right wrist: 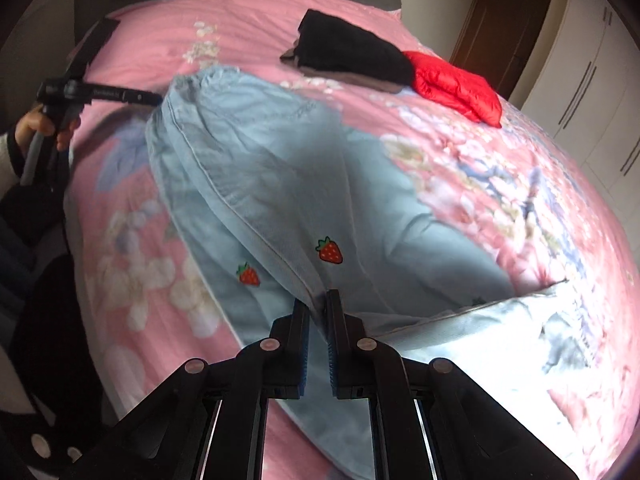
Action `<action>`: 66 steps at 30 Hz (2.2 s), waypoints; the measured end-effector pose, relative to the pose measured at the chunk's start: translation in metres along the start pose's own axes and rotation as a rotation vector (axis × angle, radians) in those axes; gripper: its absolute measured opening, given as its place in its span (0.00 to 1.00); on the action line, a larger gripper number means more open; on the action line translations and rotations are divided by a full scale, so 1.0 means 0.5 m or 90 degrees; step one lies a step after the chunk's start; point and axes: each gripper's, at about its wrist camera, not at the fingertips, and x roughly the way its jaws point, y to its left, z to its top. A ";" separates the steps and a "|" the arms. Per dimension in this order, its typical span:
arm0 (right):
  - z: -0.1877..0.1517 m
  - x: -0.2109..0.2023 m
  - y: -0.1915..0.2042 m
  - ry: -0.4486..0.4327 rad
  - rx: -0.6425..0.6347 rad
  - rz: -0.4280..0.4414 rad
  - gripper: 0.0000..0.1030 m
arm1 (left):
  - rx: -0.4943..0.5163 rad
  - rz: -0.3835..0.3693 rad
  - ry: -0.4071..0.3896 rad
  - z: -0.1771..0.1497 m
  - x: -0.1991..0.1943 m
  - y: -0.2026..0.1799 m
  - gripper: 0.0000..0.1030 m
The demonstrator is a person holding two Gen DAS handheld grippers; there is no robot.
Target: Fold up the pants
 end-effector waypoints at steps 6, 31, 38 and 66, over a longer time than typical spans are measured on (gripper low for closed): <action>-0.015 0.023 0.022 0.000 0.006 -0.032 0.07 | -0.107 -0.136 0.040 0.016 0.039 -0.050 0.42; -0.016 0.000 0.025 -0.039 0.032 -0.026 0.07 | -0.275 -0.151 0.022 0.045 0.074 -0.038 0.15; 0.016 -0.055 0.046 -0.092 0.006 -0.024 0.07 | -0.240 -0.100 0.012 0.020 0.035 -0.017 0.15; -0.015 0.039 0.003 -0.013 0.206 0.112 0.08 | 0.221 0.056 0.124 -0.098 0.163 -0.244 0.61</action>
